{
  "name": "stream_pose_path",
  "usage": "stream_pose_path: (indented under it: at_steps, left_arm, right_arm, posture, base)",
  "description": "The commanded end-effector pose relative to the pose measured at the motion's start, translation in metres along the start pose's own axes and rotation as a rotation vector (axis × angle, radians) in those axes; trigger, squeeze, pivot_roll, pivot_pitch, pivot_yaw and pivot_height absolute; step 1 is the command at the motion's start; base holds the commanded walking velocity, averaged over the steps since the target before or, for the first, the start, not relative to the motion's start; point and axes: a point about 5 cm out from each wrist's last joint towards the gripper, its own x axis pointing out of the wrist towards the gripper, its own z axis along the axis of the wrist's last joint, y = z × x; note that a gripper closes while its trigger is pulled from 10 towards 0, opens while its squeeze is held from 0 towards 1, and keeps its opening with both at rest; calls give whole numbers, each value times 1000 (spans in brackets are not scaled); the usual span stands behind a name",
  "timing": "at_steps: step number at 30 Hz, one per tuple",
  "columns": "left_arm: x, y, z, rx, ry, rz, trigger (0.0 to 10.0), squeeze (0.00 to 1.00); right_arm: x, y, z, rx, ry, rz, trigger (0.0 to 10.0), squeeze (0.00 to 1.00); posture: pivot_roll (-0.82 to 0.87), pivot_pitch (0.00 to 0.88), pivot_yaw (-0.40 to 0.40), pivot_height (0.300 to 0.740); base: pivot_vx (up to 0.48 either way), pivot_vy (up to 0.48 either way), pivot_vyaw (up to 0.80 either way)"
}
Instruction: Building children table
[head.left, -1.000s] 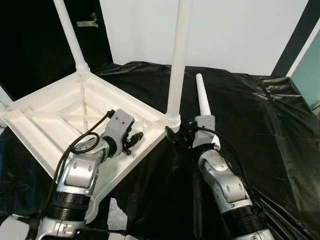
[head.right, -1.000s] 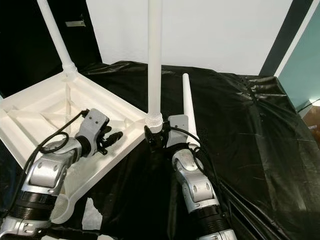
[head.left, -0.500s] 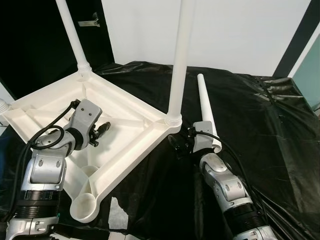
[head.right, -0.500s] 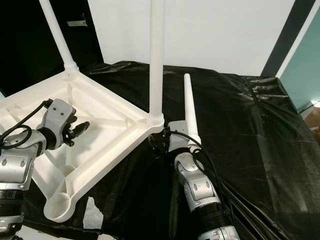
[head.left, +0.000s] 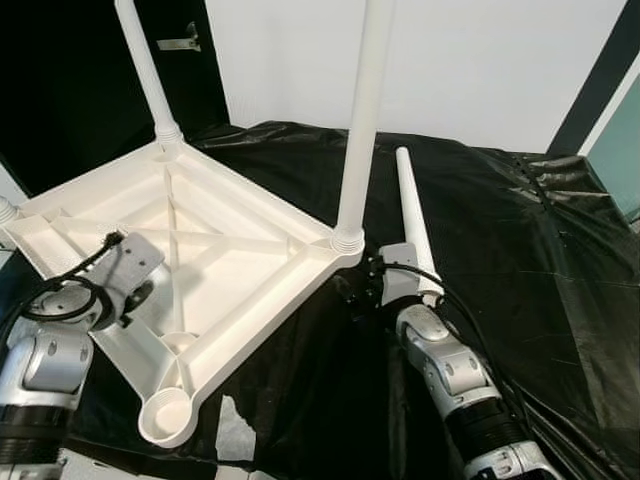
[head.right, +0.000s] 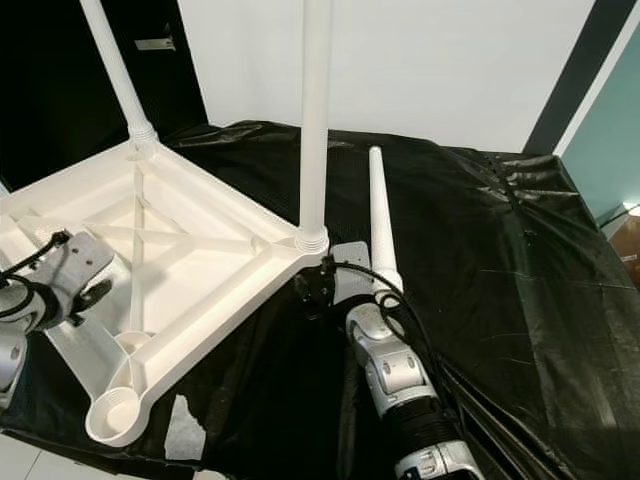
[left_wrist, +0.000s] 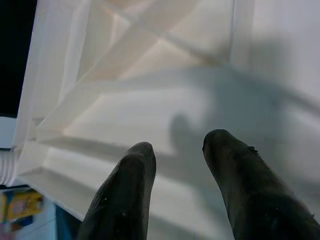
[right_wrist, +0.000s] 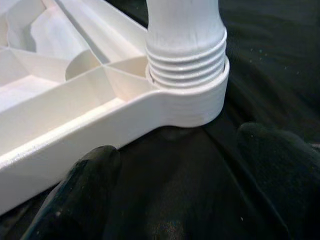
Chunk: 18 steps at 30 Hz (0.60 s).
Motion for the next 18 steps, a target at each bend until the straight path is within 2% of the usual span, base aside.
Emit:
stream_pose_path:
  at_steps: [1,2,4,5,8,12,13,14,18]
  left_arm:
    - [-1,2,-1,62,12,97,10000,0]
    - [-1,2,-1,62,12,97,10000,0]
    - [-3,-12,-3,105,15,-15,10000,0]
    - [-3,-12,-3,105,15,-15,10000,0]
    - [-4,-32,-2,161,6,-168,10000,0]
    - [-6,-42,-1,190,-9,-243,10000,0]
    - [-11,-58,2,222,-43,-362,10000,0]
    - [-14,-64,3,233,-57,-408,10000,0]
    - [-18,-74,8,254,-91,-471,10000,0]
  right_arm:
    - [1,1,-4,8,25,12,10000,0]
    - [1,1,-4,8,25,12,10000,0]
    - [5,4,-5,4,38,35,10000,0]
    - [5,4,-5,4,38,35,10000,0]
    - [14,8,-5,-5,55,79,10000,0]
    - [18,8,-4,-8,63,98,10000,0]
    - [24,8,1,-27,65,131,10000,0]
    - [25,8,2,-35,64,143,10000,0]
    - [28,9,4,-48,68,169,10000,0]
  posture:
    - [66,0,-42,740]
    - [66,0,-42,740]
    - [70,0,-42,740]
    - [70,0,-42,740]
    - [74,0,-42,740]
    - [74,0,-39,740]
    - [76,0,-42,740]
    - [75,0,-42,740]
    - [78,0,-43,740]
  base:
    - [0,0,0]
    - [0,0,0]
    - [0,0,0]
    - [0,0,0]
    - [0,0,0]
    - [0,0,0]
    - [0,0,0]
    - [0,0,0]
    - [0,0,0]
